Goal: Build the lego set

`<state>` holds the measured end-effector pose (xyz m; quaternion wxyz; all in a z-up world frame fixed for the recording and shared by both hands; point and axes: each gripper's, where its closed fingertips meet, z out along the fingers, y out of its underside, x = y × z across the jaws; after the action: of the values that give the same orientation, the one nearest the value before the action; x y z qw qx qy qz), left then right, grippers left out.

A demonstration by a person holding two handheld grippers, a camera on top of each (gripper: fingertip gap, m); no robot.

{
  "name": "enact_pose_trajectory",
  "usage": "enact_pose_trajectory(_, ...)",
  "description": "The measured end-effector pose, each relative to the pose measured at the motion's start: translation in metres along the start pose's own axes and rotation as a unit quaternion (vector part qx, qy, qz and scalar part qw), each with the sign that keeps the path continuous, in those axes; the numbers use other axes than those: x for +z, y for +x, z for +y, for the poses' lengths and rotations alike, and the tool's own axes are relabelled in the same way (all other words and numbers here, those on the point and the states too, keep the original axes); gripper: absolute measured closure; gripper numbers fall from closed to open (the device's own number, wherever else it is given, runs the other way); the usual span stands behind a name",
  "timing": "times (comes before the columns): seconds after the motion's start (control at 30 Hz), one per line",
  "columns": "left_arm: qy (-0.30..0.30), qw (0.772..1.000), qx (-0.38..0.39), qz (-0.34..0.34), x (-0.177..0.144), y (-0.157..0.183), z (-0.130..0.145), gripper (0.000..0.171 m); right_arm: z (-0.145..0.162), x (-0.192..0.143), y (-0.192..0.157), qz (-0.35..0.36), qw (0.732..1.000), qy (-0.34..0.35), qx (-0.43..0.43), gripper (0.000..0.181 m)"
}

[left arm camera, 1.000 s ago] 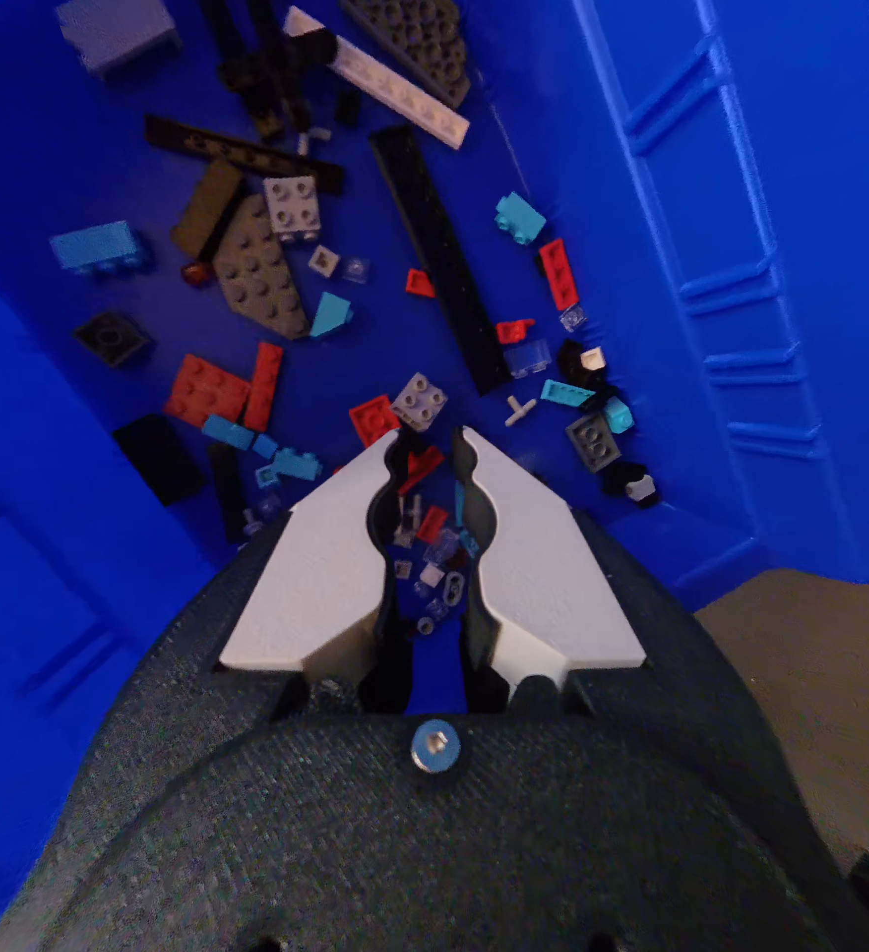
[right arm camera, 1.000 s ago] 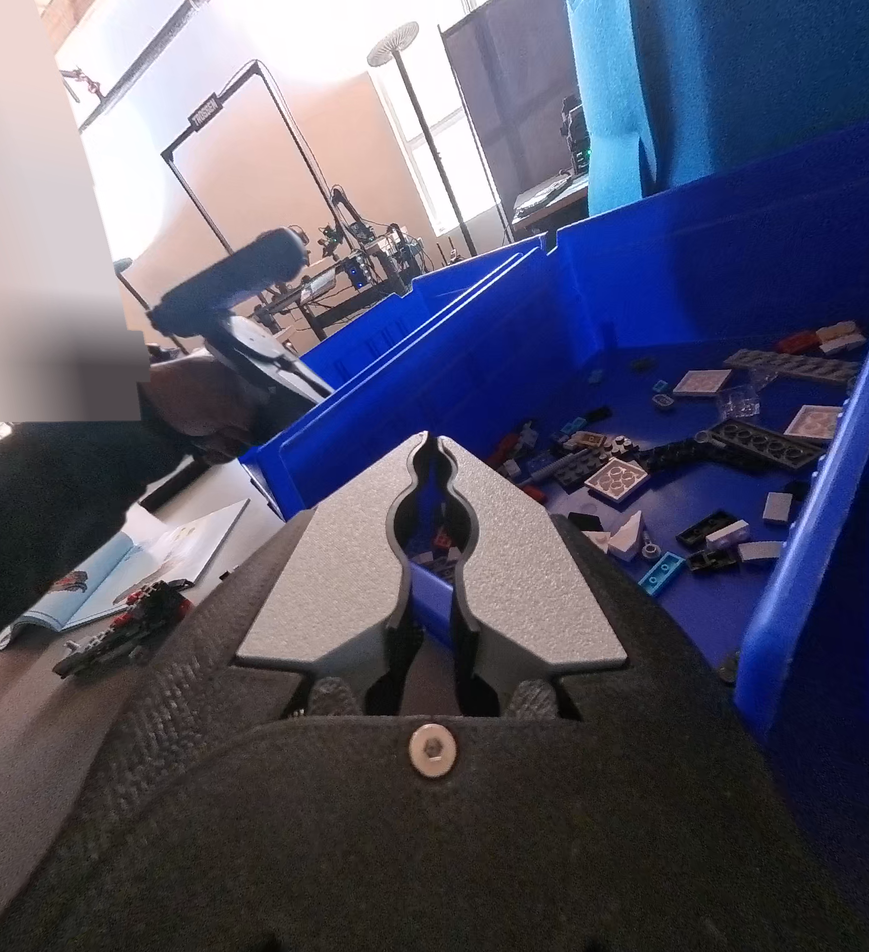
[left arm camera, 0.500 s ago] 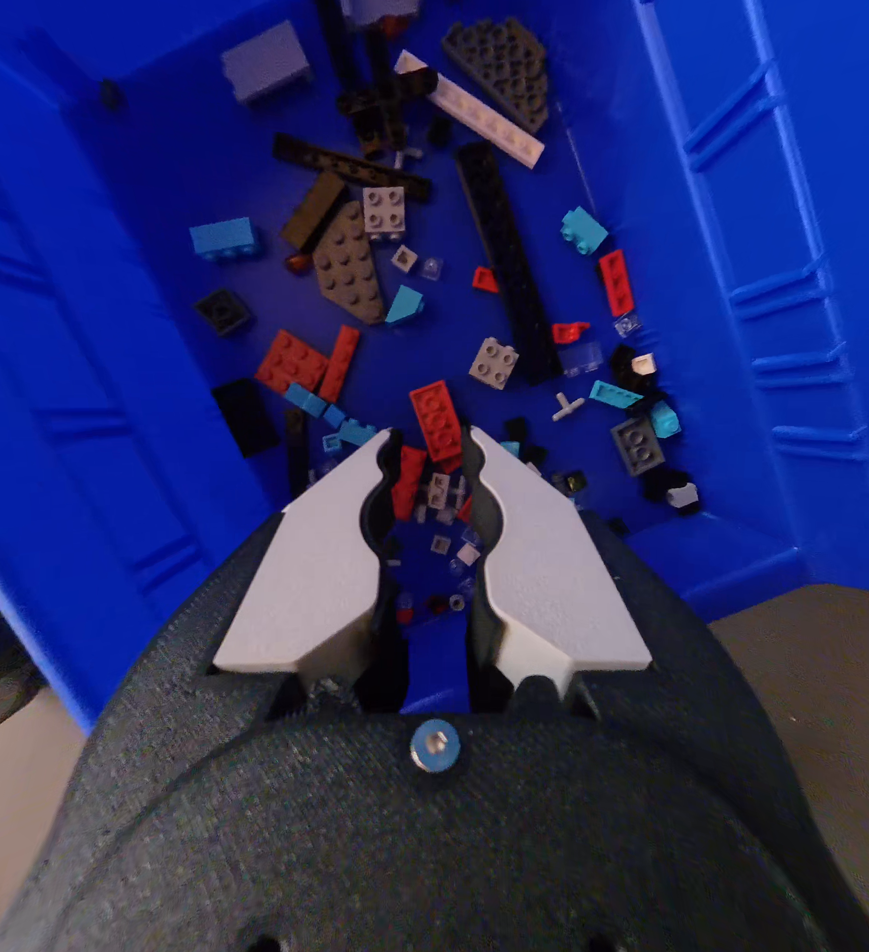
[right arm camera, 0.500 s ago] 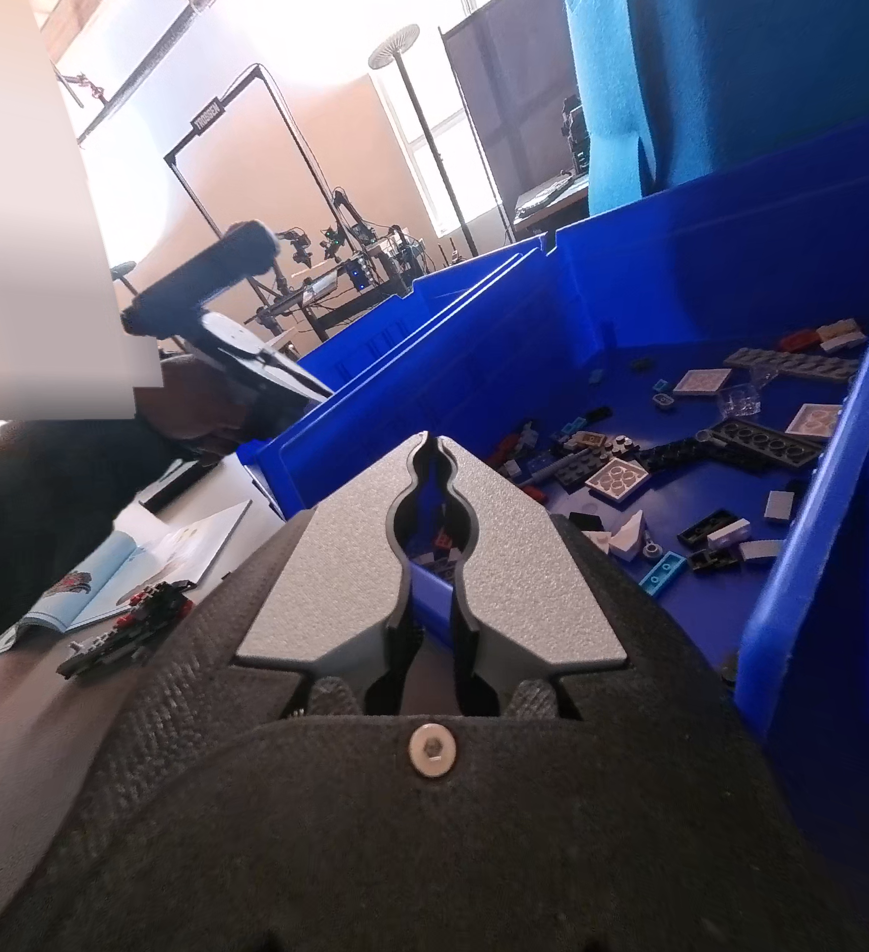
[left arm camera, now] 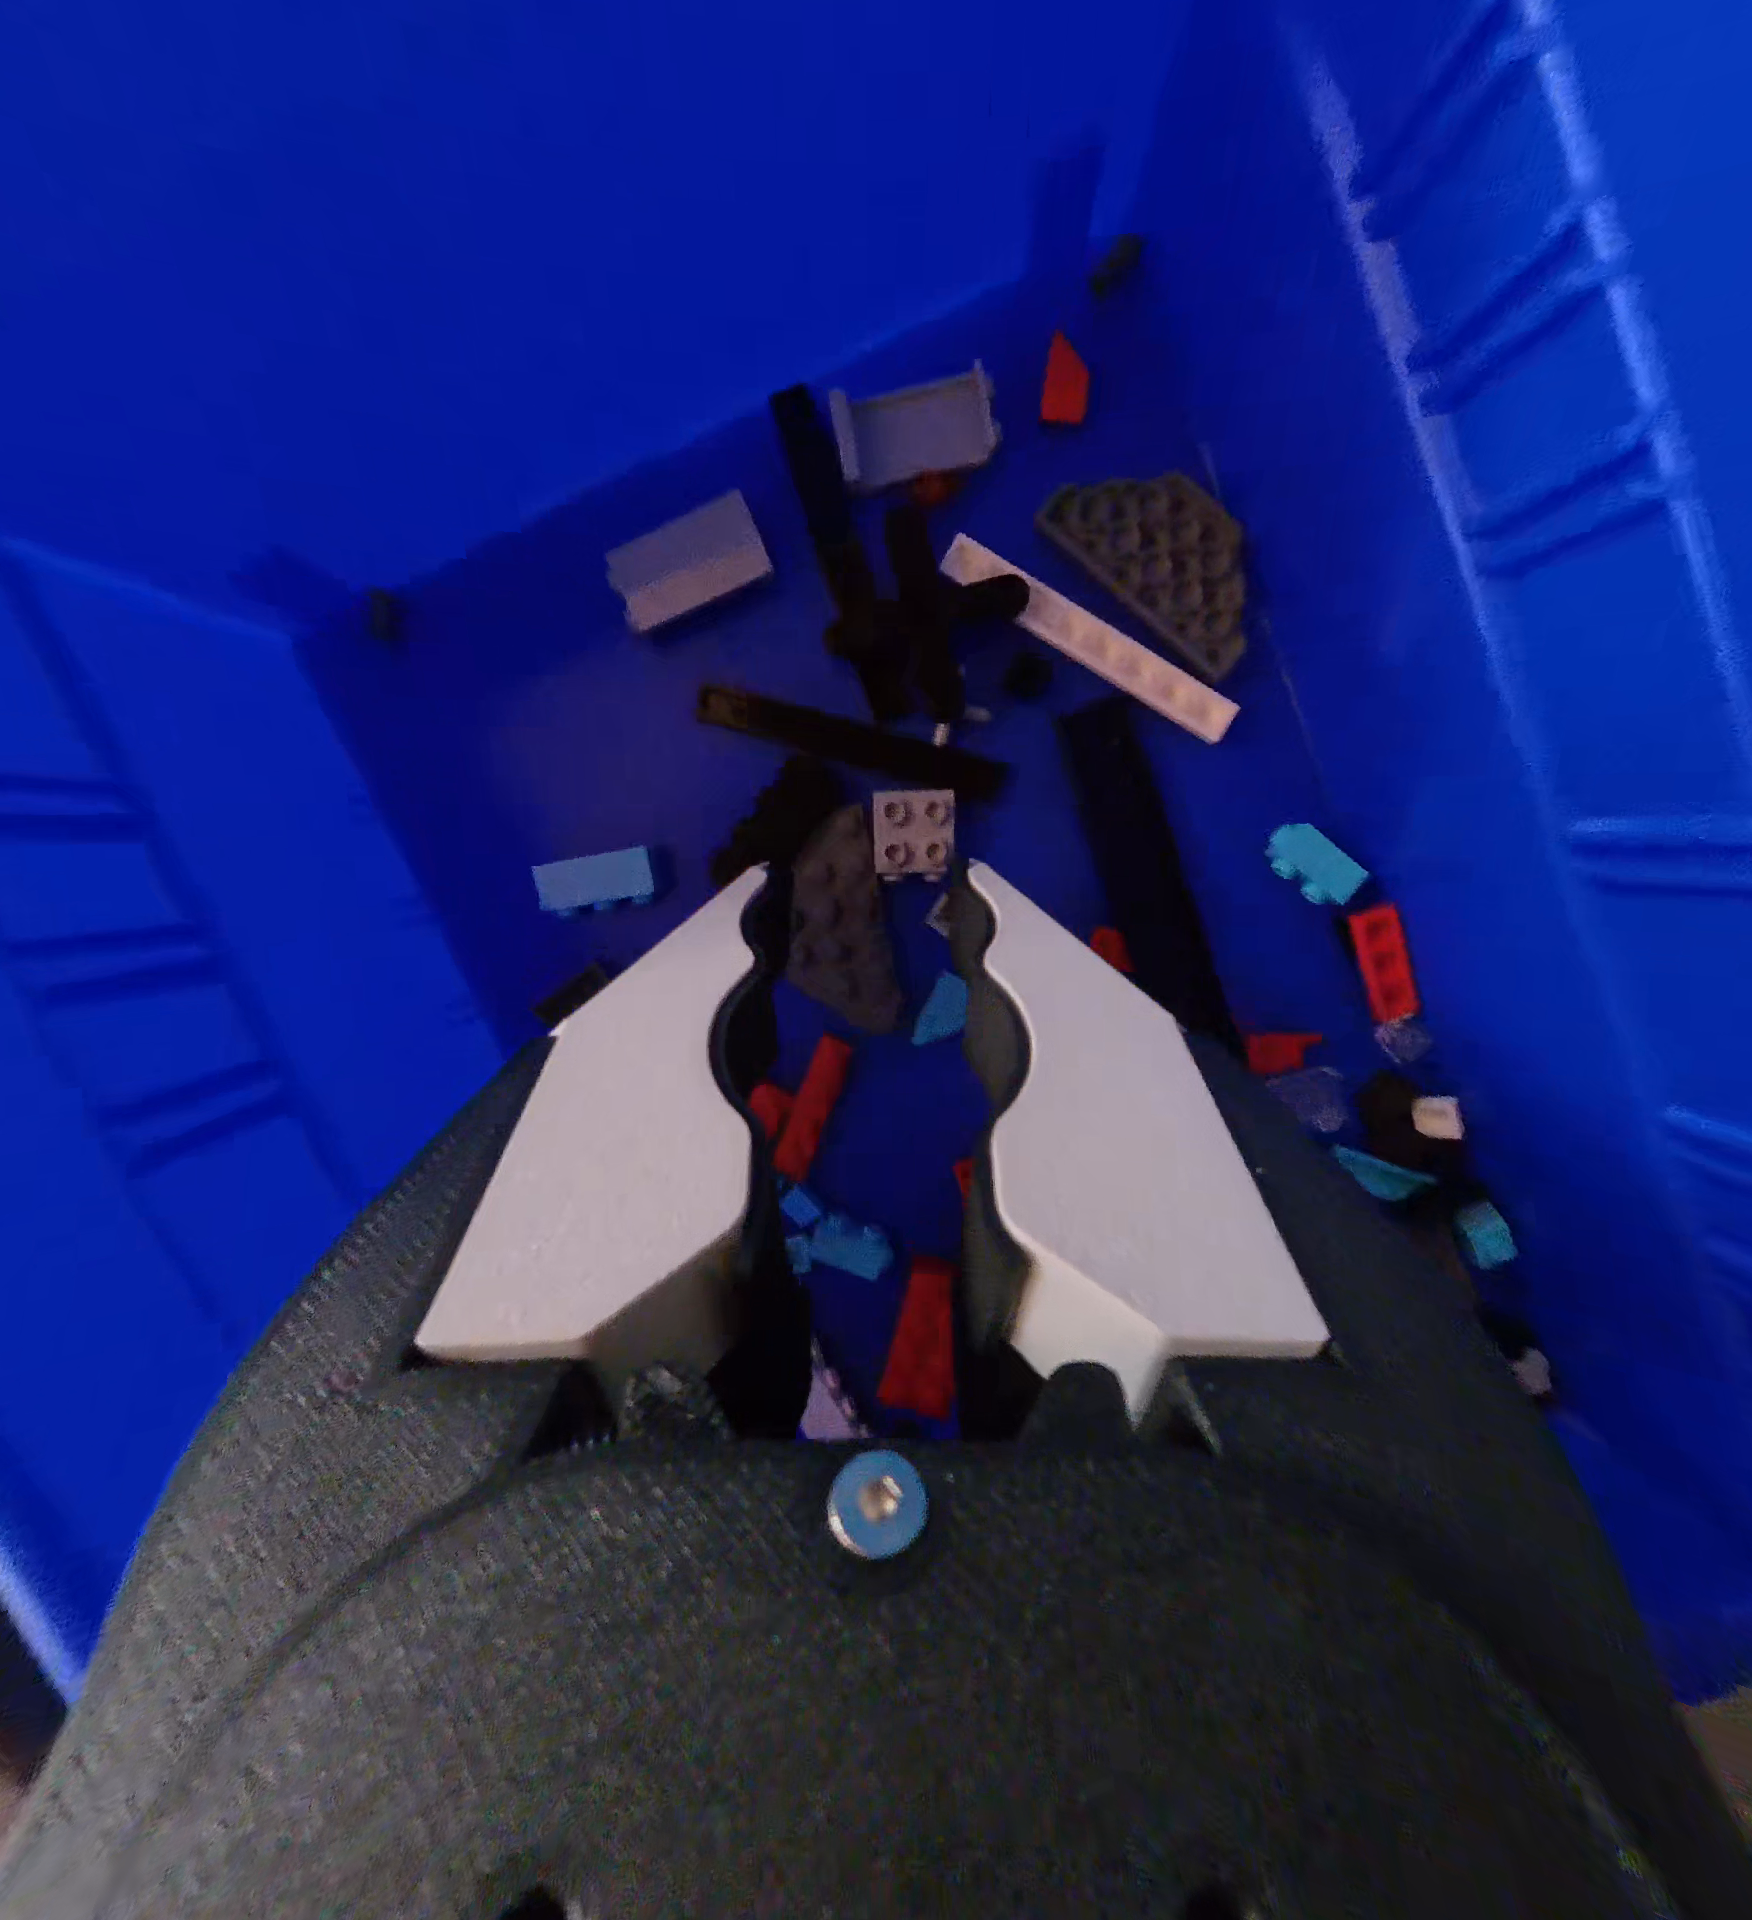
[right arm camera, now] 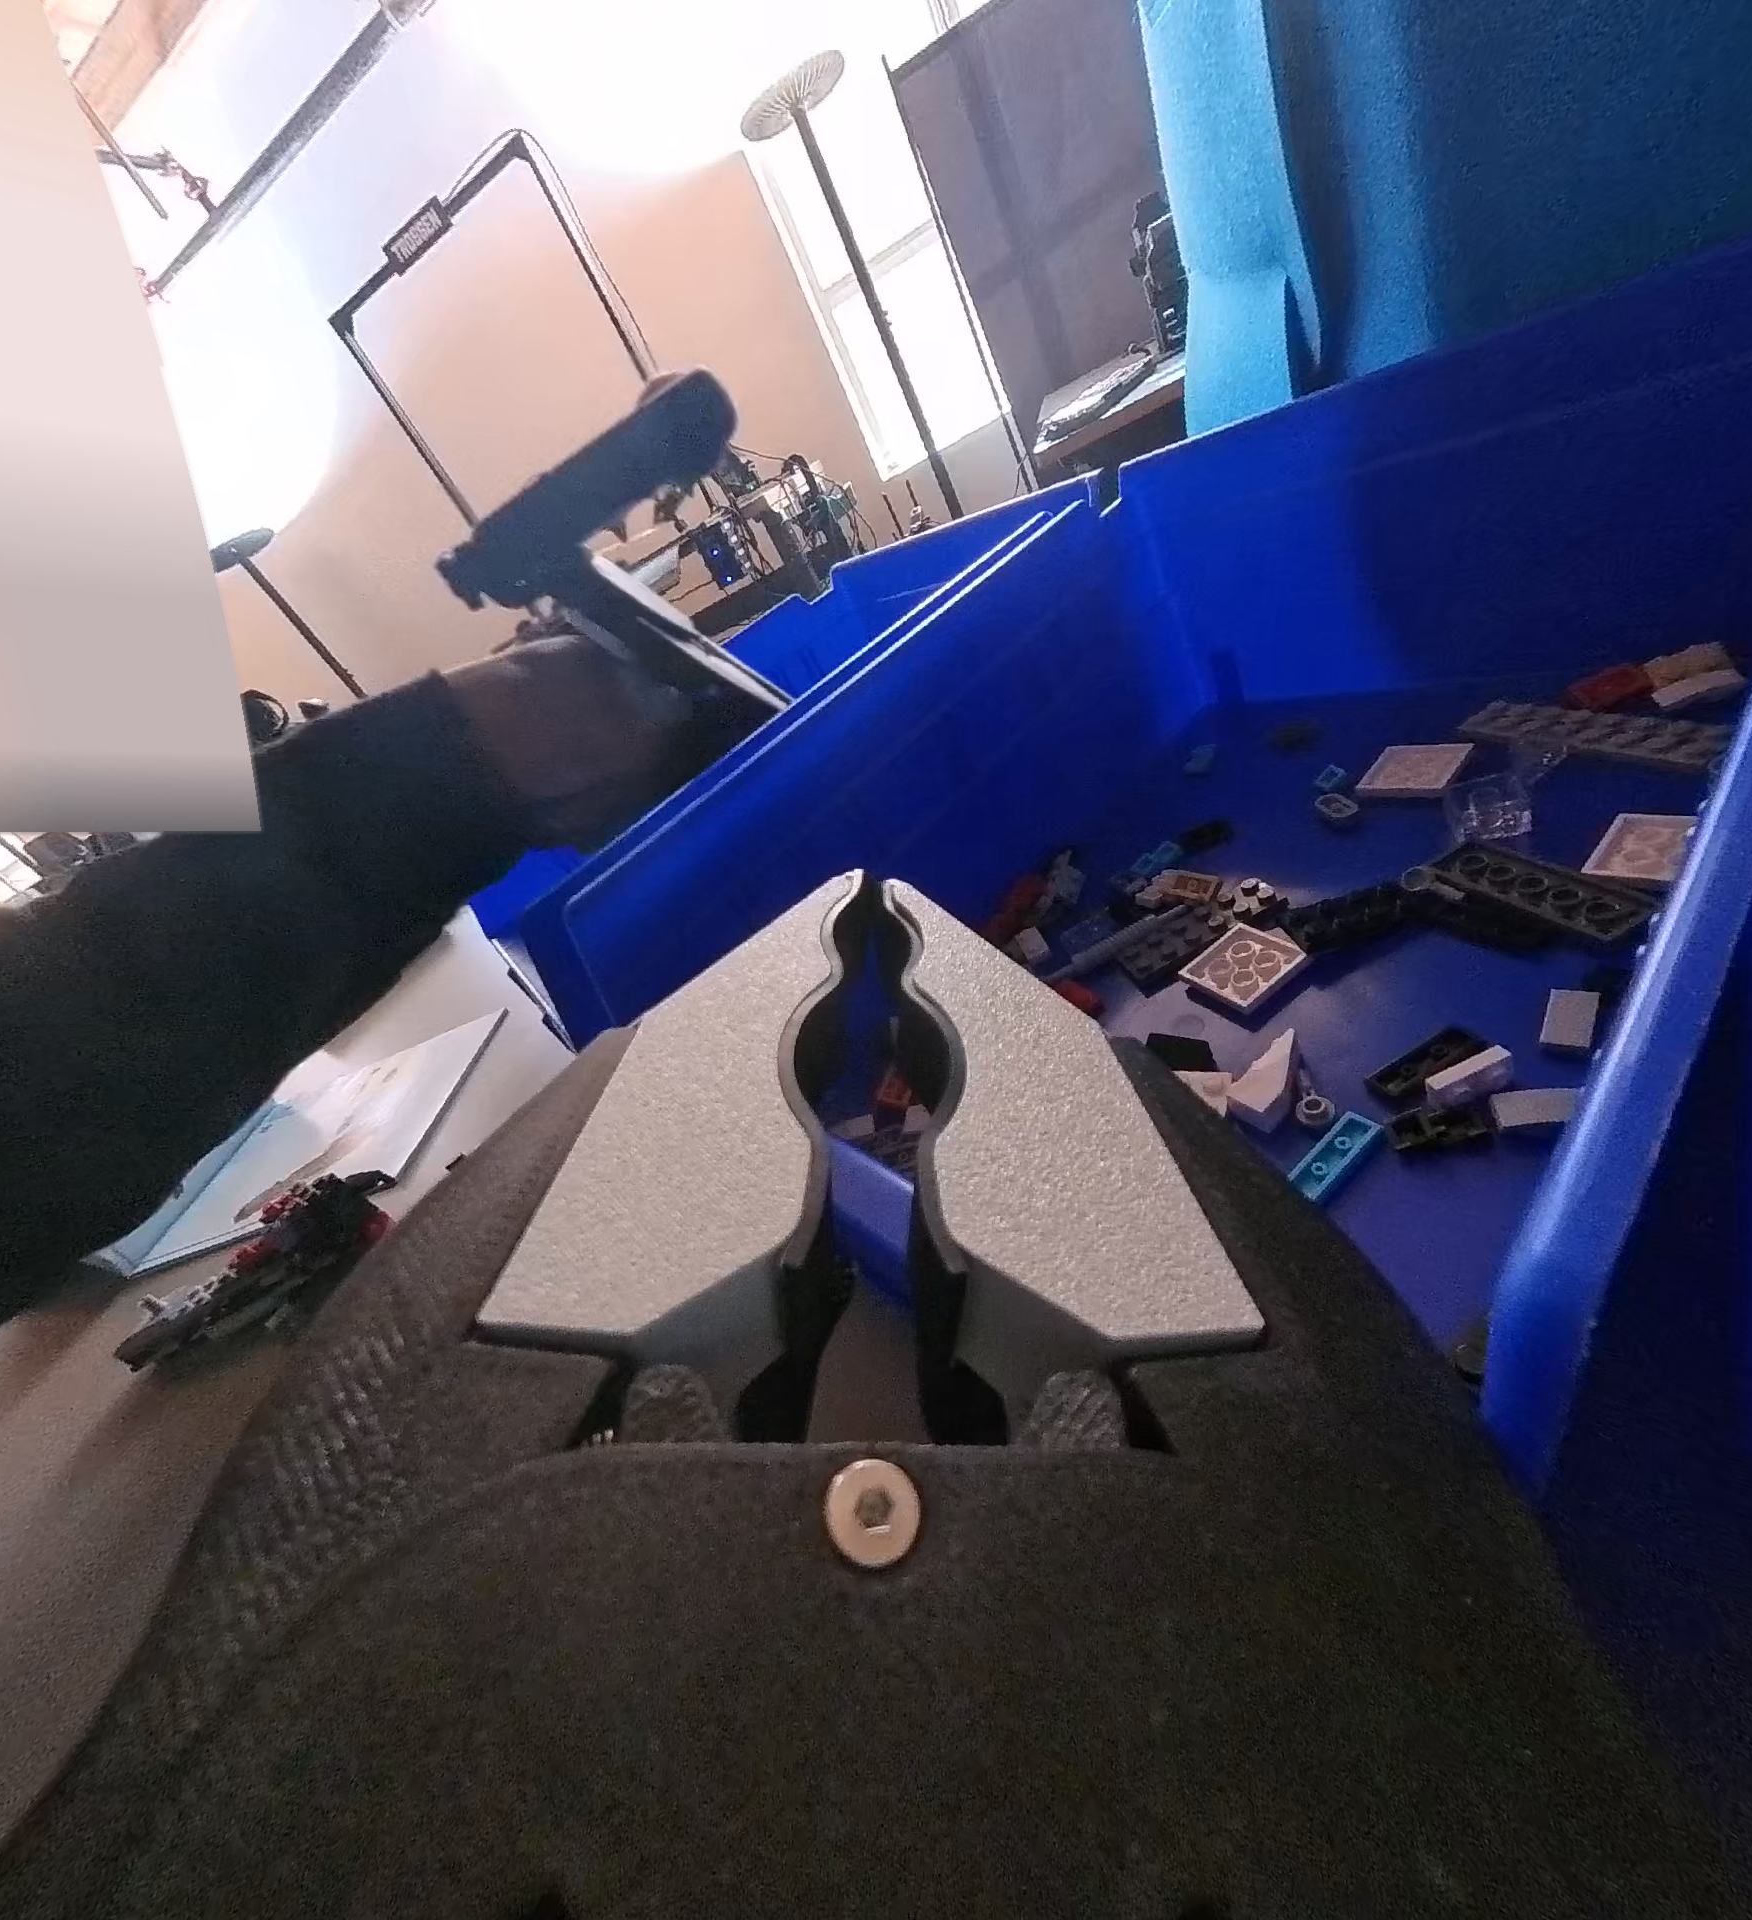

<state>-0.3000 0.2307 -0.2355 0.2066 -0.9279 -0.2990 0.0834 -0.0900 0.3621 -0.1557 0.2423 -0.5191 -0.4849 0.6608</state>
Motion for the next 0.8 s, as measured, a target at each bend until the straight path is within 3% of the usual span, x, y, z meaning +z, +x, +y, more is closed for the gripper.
enact_pose_trajectory(0.13,-0.012,1.000,-0.002,0.002,0.007,-0.005,0.005,0.140,0.000,0.000,0.000,-0.003,1.000,-0.001,0.001,0.180)
enact_pose_trajectory(0.27,-0.023,0.999,-0.010,-0.021,0.004,-0.019,0.012,0.151,0.000,0.000,-0.001,-0.003,1.000,-0.001,0.002,0.180)
enact_pose_trajectory(0.47,-0.002,1.000,-0.018,-0.011,-0.013,-0.014,0.015,0.151,0.000,0.000,0.000,-0.003,1.000,0.000,0.002,0.180)
enact_pose_trajectory(0.8,-0.067,0.998,0.006,0.009,-0.010,0.003,0.046,0.158,0.000,0.000,0.000,-0.003,1.000,0.001,0.003,0.180)
